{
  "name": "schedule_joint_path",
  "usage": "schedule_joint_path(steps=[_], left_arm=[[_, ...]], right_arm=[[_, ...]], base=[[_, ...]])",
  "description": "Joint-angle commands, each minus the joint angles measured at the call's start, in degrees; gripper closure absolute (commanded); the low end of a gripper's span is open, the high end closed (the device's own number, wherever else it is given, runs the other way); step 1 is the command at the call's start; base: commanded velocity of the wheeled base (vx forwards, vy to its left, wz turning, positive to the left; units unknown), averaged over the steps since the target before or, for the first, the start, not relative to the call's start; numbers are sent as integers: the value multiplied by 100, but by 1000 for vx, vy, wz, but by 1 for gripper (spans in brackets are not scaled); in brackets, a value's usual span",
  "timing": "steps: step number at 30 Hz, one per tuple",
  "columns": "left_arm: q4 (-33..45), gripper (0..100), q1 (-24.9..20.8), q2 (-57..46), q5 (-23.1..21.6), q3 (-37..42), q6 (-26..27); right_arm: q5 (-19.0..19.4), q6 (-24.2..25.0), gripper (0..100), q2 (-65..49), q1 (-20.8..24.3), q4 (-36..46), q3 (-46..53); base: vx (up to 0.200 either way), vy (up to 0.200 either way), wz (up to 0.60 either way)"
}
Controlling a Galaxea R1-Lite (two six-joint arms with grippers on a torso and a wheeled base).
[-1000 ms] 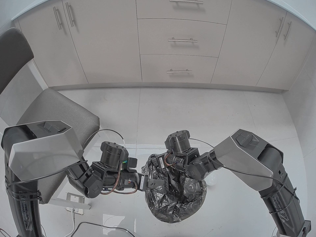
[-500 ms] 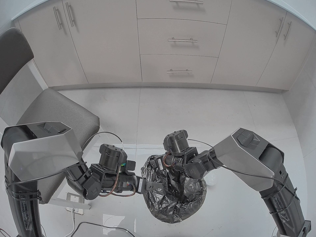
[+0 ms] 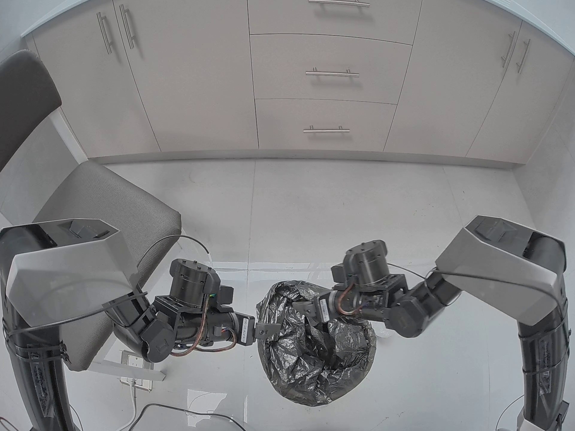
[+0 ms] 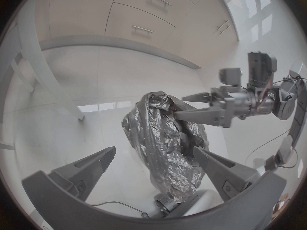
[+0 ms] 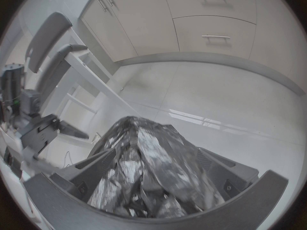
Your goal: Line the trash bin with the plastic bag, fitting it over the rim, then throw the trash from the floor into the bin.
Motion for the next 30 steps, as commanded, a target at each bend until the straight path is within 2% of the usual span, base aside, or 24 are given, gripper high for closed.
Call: schedule_joint_path(steps=[1, 5, 6, 7, 9, 15, 21, 30], left_arm=[[-100, 0, 197, 87, 693, -41, 135], [-117, 0, 197, 122, 1010, -85, 179], [-100, 0, 170, 157, 1388, -199, 197], [-100, 0, 170, 157, 1388, -199, 197], [6, 0, 126, 157, 1792, -402, 320], [322, 0, 74, 210, 1818, -612, 601], [349, 0, -375, 245, 1818, -639, 566], [296, 0, -375, 289, 1871, -454, 619]], right_arm=[[928, -52, 0, -1082, -731, -1409, 1841], [928, 89, 0, -906, -863, -2024, 1938], [920, 423, 0, -783, -898, -2402, 1999], [920, 423, 0, -783, -898, -2402, 1999], [928, 748, 0, -405, -907, -2868, 2105], [963, 757, 0, -212, -942, -2894, 2052], [963, 766, 0, -124, -1004, -2894, 2034], [963, 766, 0, -27, -1004, -2903, 1990]], base=[[0, 0, 0], [0, 0, 0], [0, 0, 0], [0, 0, 0], [0, 0, 0], [0, 0, 0], [0, 0, 0], [0, 0, 0]])
